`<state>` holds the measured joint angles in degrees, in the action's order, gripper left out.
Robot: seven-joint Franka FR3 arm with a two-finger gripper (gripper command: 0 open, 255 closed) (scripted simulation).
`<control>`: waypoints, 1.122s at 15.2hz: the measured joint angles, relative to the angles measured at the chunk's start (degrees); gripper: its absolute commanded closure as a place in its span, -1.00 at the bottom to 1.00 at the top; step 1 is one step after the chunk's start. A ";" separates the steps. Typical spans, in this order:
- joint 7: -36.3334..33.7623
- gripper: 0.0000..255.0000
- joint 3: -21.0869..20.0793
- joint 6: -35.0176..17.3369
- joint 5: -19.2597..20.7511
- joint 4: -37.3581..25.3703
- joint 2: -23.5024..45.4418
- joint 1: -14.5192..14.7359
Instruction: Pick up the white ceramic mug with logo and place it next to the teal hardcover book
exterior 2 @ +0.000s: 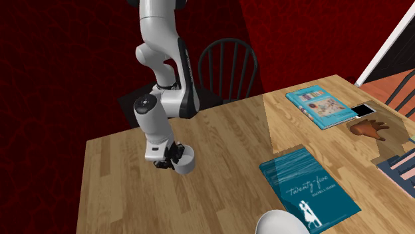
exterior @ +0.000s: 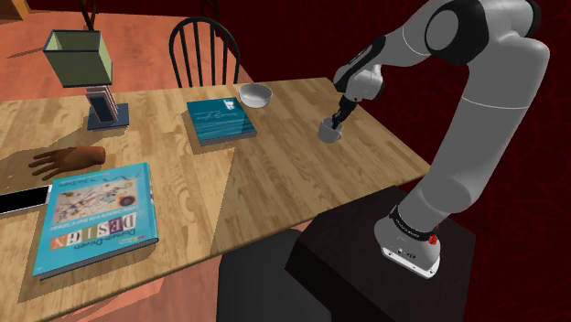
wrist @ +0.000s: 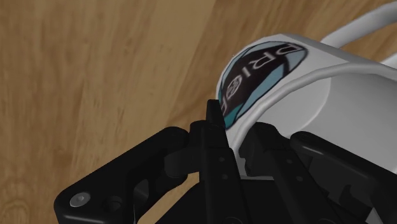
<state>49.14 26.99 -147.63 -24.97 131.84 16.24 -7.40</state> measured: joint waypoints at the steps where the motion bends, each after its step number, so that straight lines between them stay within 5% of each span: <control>1: -0.49 1.00 0.46 0.54 0.81 0.12 -0.79 0.22; 17: -9.74 1.00 4.42 10.54 12.66 -1.50 -11.58 2.96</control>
<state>39.39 31.41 -137.09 -12.31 130.34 4.65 -4.44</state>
